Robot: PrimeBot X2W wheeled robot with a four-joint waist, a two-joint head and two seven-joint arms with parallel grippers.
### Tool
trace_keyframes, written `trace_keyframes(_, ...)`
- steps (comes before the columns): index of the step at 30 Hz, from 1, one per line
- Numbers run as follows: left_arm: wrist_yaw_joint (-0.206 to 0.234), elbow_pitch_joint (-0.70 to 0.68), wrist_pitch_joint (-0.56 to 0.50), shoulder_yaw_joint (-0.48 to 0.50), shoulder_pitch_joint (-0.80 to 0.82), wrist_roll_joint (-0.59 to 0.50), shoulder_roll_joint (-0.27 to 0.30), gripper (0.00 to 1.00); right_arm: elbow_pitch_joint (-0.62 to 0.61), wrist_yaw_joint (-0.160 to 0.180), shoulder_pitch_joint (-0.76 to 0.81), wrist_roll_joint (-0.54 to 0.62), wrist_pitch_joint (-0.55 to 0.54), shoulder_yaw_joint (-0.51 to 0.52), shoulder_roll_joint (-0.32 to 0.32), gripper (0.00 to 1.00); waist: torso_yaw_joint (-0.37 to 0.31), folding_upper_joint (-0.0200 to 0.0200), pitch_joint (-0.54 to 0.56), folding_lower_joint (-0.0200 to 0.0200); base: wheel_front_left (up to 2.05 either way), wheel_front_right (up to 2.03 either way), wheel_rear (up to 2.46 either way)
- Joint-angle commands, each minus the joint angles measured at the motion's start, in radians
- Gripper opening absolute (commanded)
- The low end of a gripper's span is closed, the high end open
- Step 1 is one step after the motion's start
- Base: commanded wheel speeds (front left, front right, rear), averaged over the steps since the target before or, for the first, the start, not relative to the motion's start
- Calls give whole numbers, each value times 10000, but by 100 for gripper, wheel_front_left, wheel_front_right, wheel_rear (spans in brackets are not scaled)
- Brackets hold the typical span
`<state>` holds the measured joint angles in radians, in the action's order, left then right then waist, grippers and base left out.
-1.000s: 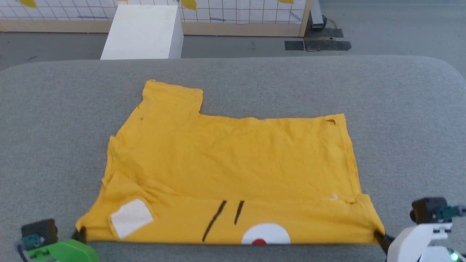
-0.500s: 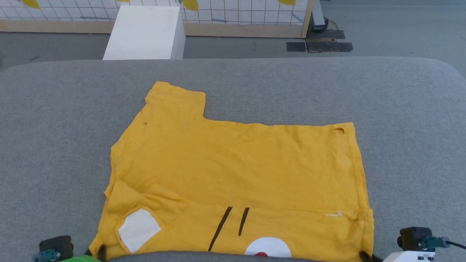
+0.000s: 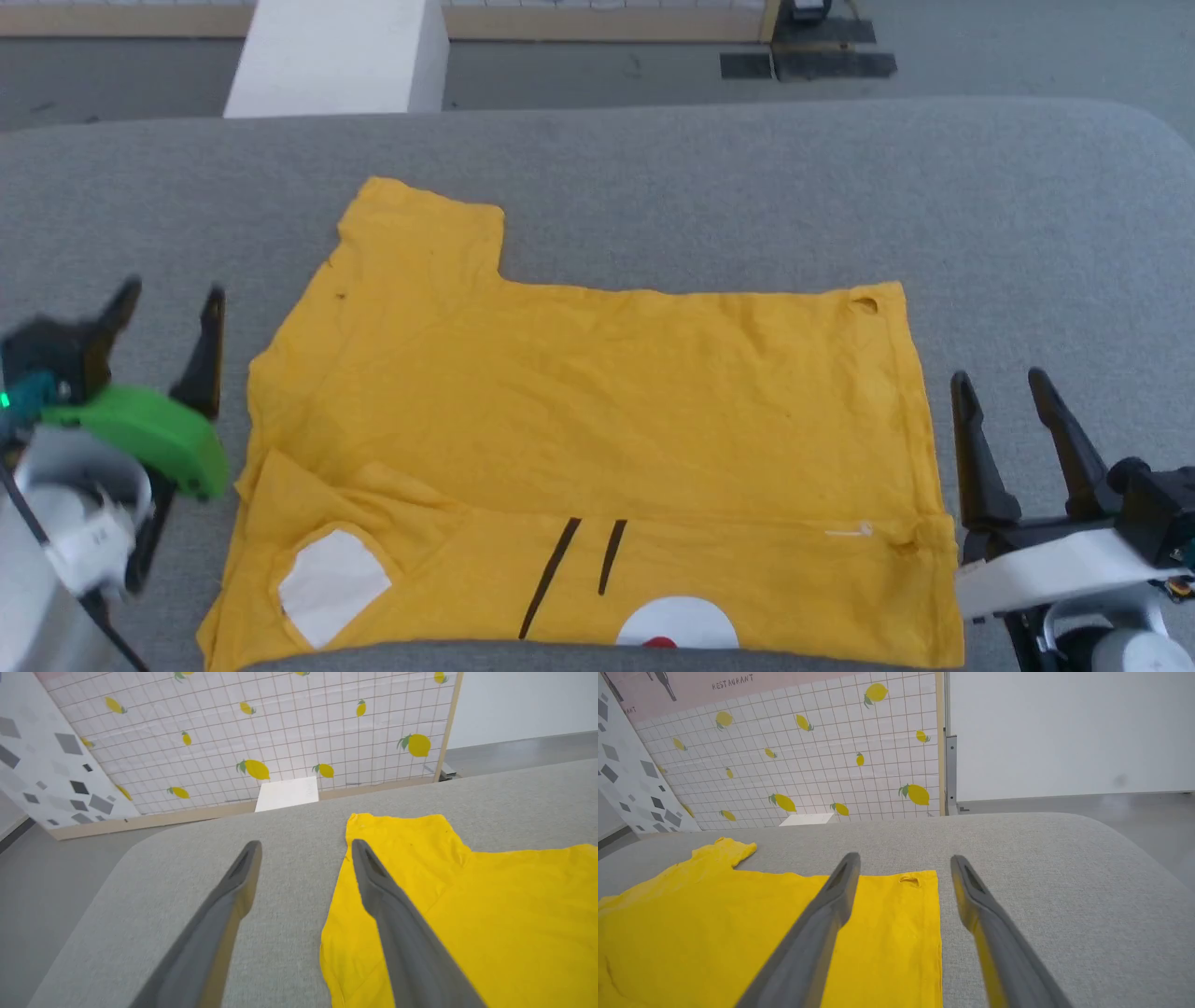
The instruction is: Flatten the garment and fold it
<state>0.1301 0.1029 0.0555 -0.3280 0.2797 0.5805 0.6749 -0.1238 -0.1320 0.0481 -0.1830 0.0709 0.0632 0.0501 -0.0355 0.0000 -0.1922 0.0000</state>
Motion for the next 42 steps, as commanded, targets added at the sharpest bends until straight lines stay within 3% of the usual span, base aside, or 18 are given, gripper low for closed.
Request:
trace_keyframes(1, -228, 189, -1, -108, 672, -184, 89, 100, 24, 13, -271, 106, 261, -71, 1, 100, -344, 0, -674, 0, 0, 0, 0)
trace_keyframes(2, -572, 396, -407, -331, 1999, -412, 91, 100, 71, 13, -679, 201, 676, -188, 1, 100, -601, 0, -1282, 0, 0, 0, 0)
trace_keyframes(8, -1709, 1291, -2044, -714, 4478, -324, 362, 100, 106, 13, -1473, 258, 922, -575, 1, 100, -1191, 0, -2578, 0, 0, 0, 0)
trace_keyframes(12, -2023, 2043, -3715, -725, 5763, 209, 495, 100, 135, 13, -1792, 196, 976, -901, 1, 100, -1636, 0, -3157, 0, 0, 0, 0)
trace_keyframes(16, -1717, 2420, -5486, -504, 6686, 775, 600, 100, 99, 13, -2024, 57, 1105, -1176, 1, 100, -2009, 0, -3678, 0, 0, 0, 0)
trace_keyframes(24, -540, 2390, -8432, -224, 7306, 1632, 814, 100, 262, 13, -2319, -271, 1357, -1414, 1, 100, -2438, 0, -4323, 0, 0, 0, 0)
trace_keyframes(29, 387, 1941, -9641, -170, 6763, 1781, 1227, 100, 452, 13, -2465, -395, 1487, -1537, 1, 100, -2630, 0, -4422, 0, 0, 0, 0)
trace_keyframes(31, 508, 1810, -9726, -152, 6514, 1825, 1306, 98, 459, 13, -2546, -313, 1487, -1573, 1, 100, -2654, 0, -4404, 0, 0, 0, 0)
trace_keyframes(32, 505, 1753, -9760, -157, 6417, 1839, 1362, 35, 445, 13, -2606, -255, 1476, -1595, 1, 100, -2654, 0, -4401, 0, 0, 0, 0)
trace_keyframes(33, 516, 1683, -9783, -158, 6311, 1849, 1422, 0, 425, 13, -2710, -209, 1424, -1640, 1, 100, -2644, 0, -4396, 0, 0, 0, 0)
trace_keyframes(37, 521, 1353, -9833, -173, 6069, 1923, 1490, 0, 329, 13, -3464, 49, 904, -1707, 1, 100, -2564, 0, -4373, 0, 0, 0, 0)
trace_keyframes(40, 461, 1191, -9798, -244, 6038, 1875, 1515, 0, 373, 13, -4354, 178, -153, -1713, 1, 100, -2497, 0, -4355, 0, 0, 0, 0)
trace_keyframes(41, 441, 1159, -9800, -265, 6042, 1877, 1508, 0, 517, 13, -4748, 234, -848, -1738, 1, 100, -2477, 0, -4347, 0, 0, 0, 0)
trace_keyframes(42, 367, 1103, -9717, -306, 6088, 1883, 1439, 0, 1040, 13, -5835, 93, -2910, -1668, 1, 100, -2397, 0, -4343, 0, 0, 0, 0)
